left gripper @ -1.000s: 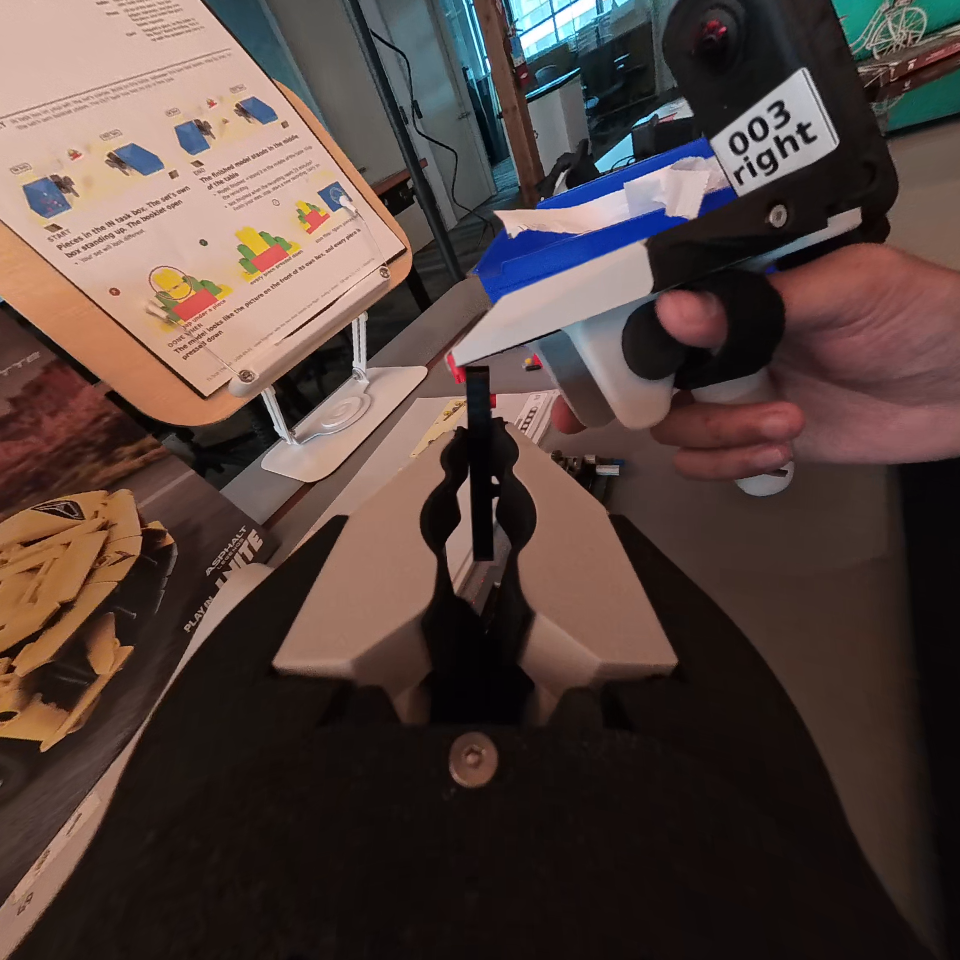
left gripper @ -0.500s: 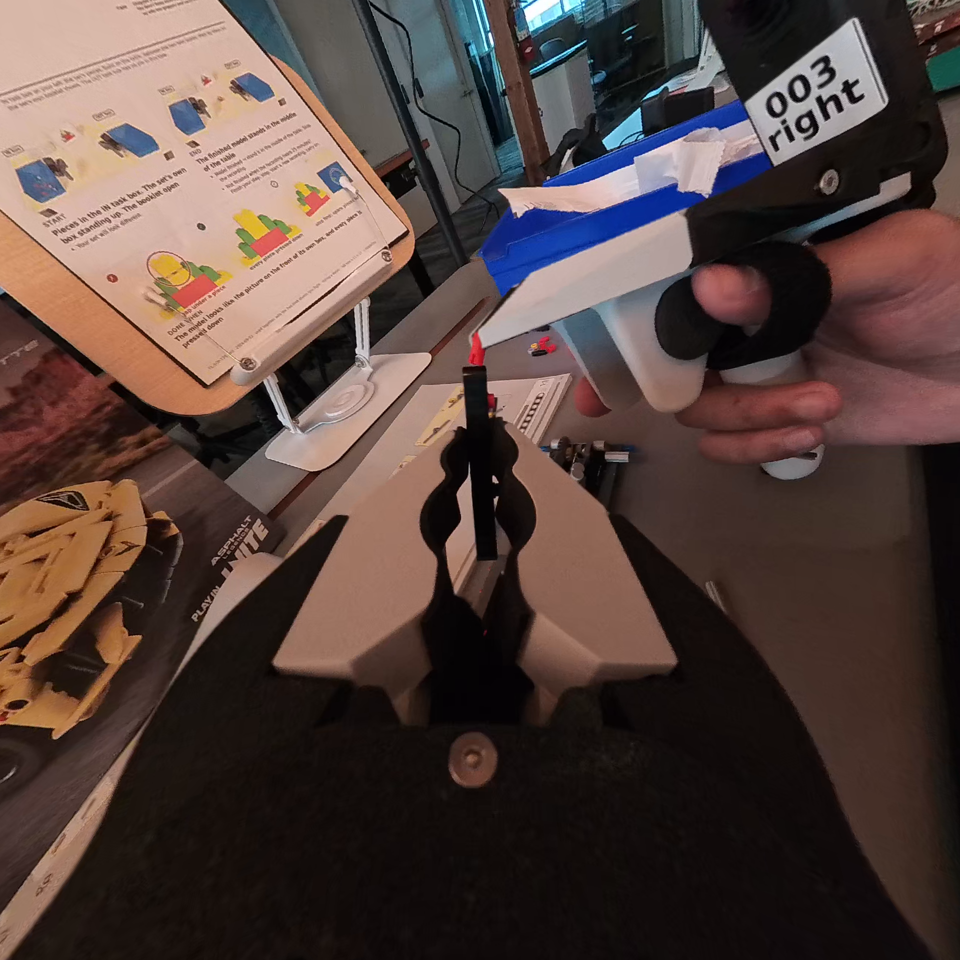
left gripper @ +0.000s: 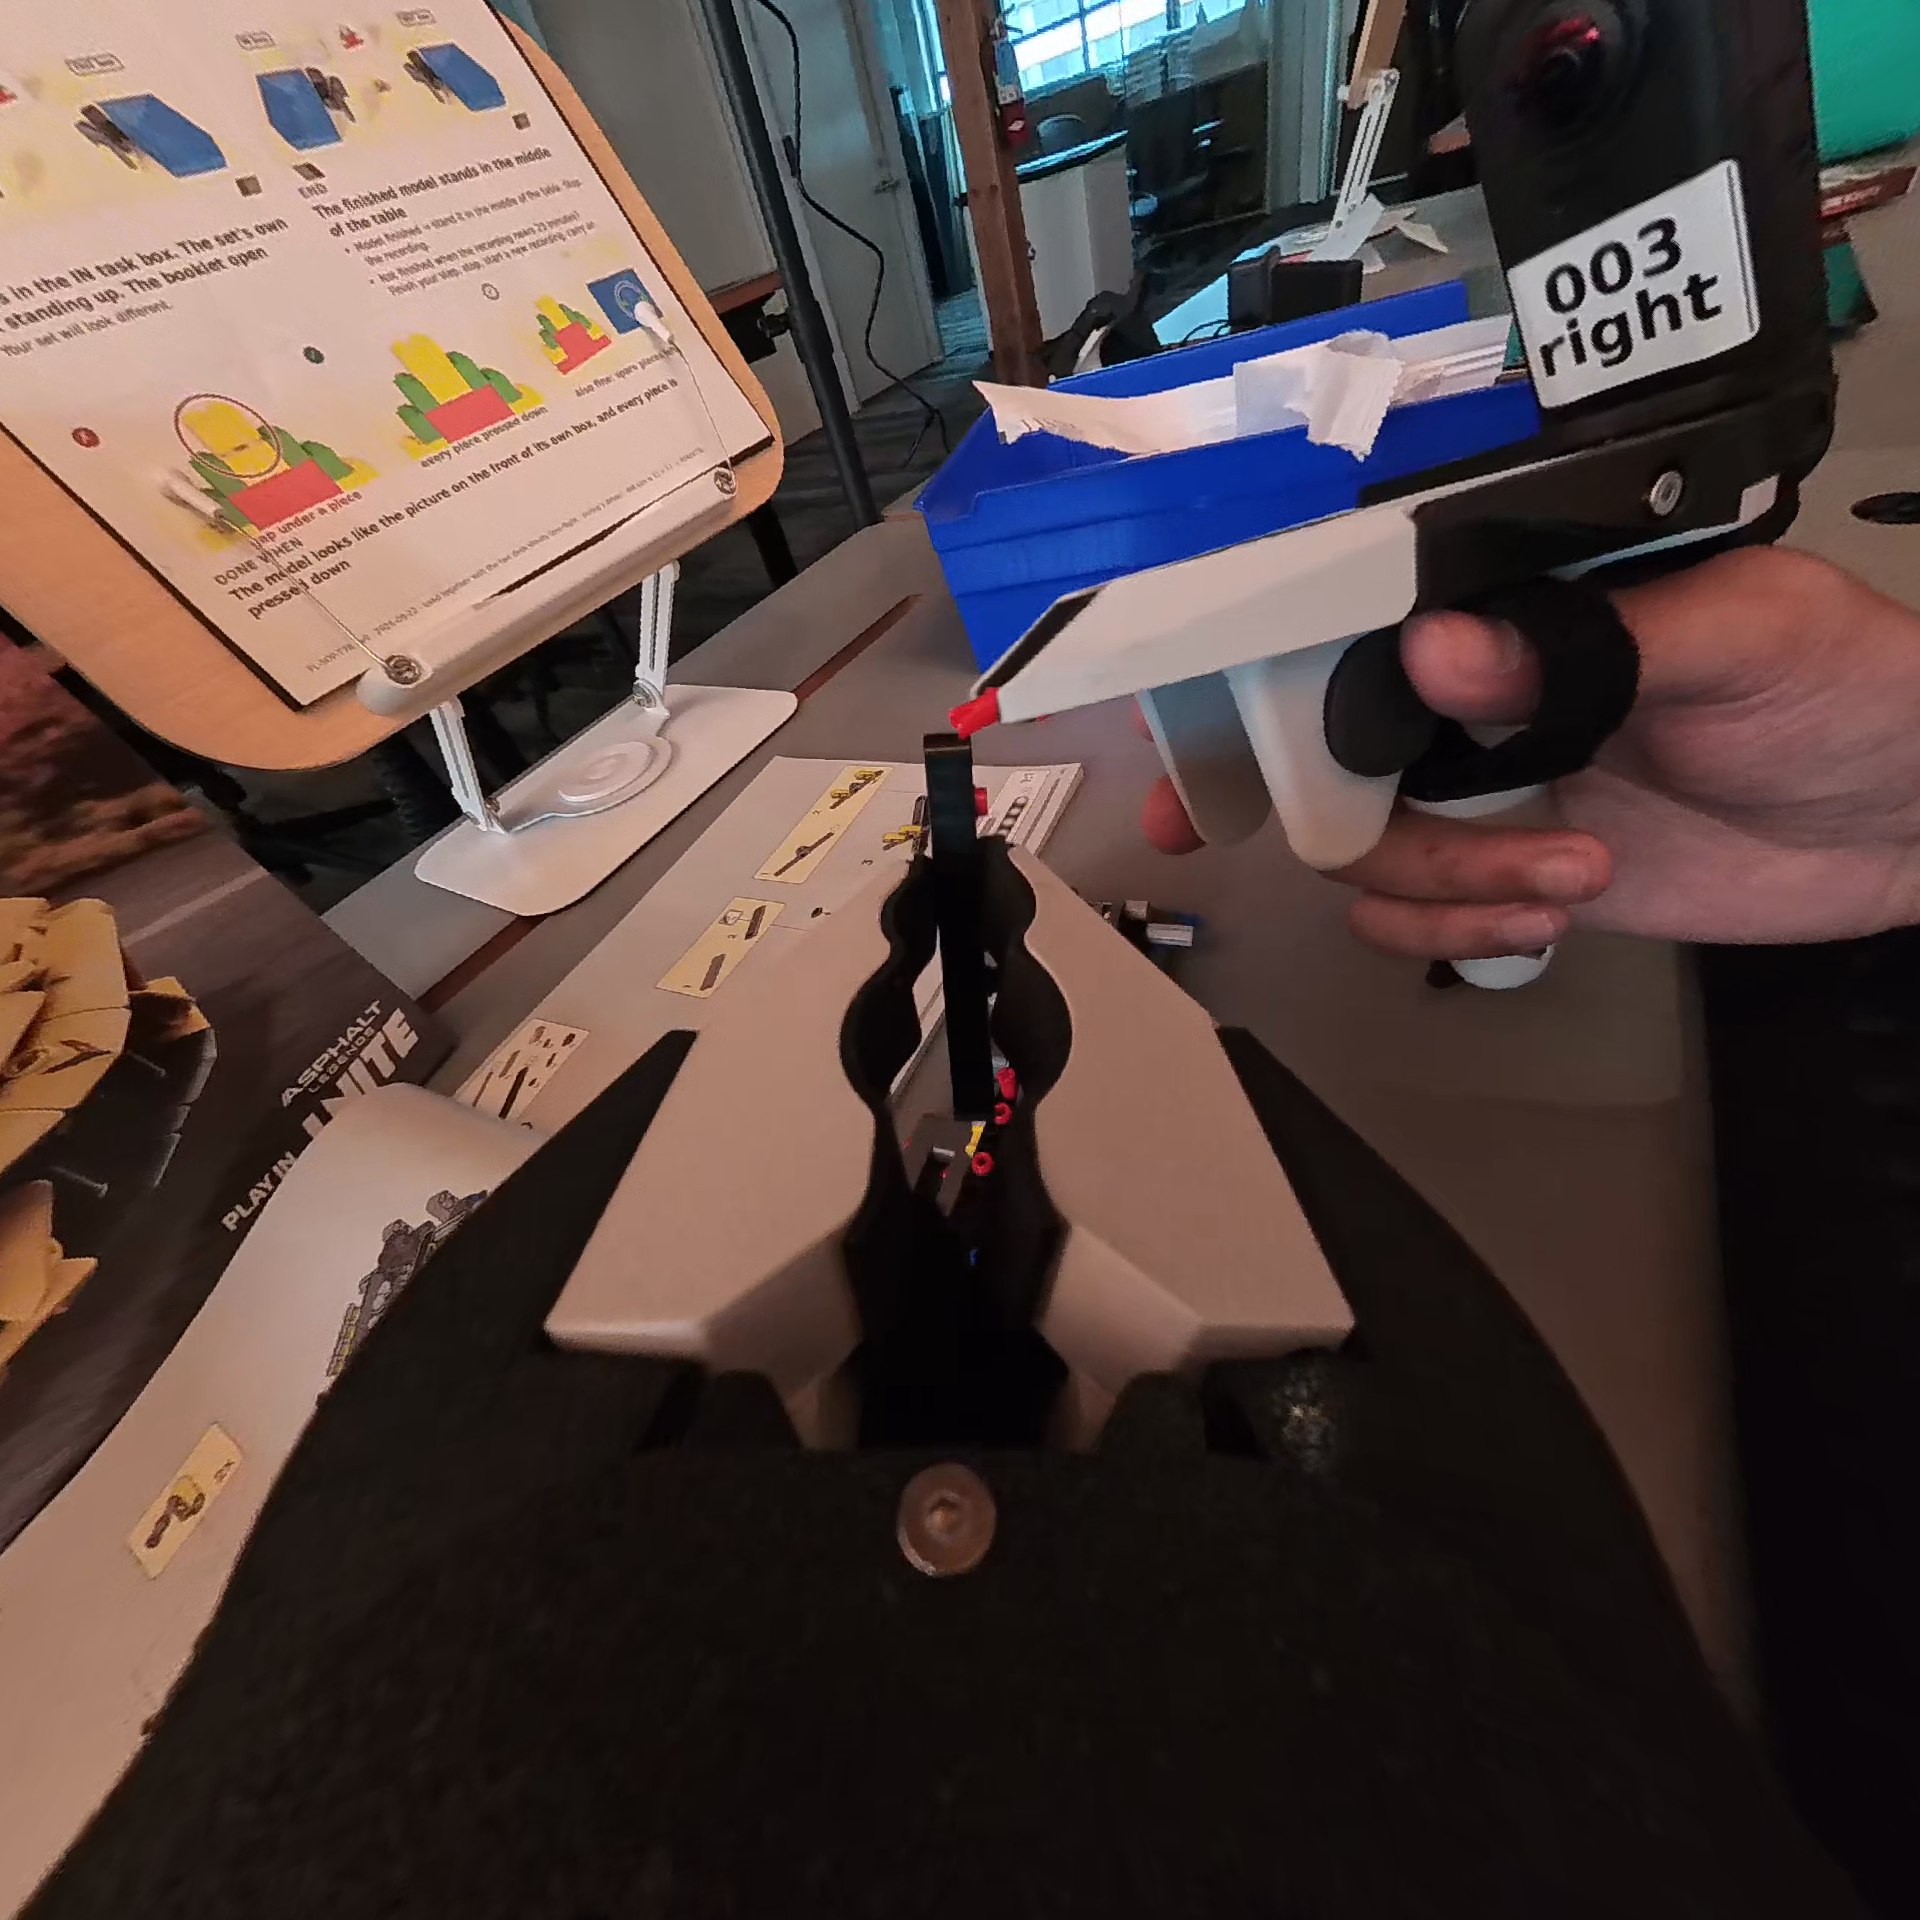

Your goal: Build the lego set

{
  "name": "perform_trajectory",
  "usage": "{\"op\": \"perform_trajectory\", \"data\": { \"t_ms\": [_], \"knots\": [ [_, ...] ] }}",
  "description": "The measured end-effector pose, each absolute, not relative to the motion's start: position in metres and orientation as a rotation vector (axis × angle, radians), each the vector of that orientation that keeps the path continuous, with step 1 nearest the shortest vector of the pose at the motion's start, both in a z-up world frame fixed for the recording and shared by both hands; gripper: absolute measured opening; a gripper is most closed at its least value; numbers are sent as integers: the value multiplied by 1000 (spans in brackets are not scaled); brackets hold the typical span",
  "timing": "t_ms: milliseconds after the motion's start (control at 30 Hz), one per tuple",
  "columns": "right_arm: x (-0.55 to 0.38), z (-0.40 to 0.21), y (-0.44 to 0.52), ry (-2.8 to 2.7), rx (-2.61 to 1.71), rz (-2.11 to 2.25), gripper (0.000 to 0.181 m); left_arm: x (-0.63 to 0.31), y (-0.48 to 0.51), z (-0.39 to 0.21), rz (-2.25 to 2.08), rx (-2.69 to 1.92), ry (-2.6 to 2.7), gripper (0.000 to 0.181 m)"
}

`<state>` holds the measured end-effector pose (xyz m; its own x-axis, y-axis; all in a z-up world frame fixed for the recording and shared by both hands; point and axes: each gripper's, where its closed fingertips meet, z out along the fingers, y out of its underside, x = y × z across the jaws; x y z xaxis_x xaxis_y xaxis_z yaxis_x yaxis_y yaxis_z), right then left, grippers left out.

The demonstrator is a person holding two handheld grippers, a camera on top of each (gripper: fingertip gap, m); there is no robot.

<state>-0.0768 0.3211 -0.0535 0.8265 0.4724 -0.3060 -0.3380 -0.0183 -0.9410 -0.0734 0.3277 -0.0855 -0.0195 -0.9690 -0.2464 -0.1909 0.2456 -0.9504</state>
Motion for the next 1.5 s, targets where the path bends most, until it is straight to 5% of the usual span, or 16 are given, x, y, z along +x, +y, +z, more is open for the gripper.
{"op": "perform_trajectory", "data": {
  "t_ms": [533, 1500],
  "knots": [
    [-76, -49, 325, -301, -1441, -27, 4, -73, 324, -79, -1260, -1333, 1347, 5],
    [-74, -62, 327, -316, -1481, -11, 4, -71, 326, -93, -1044, -1248, 1442, 6]
  ]
}}
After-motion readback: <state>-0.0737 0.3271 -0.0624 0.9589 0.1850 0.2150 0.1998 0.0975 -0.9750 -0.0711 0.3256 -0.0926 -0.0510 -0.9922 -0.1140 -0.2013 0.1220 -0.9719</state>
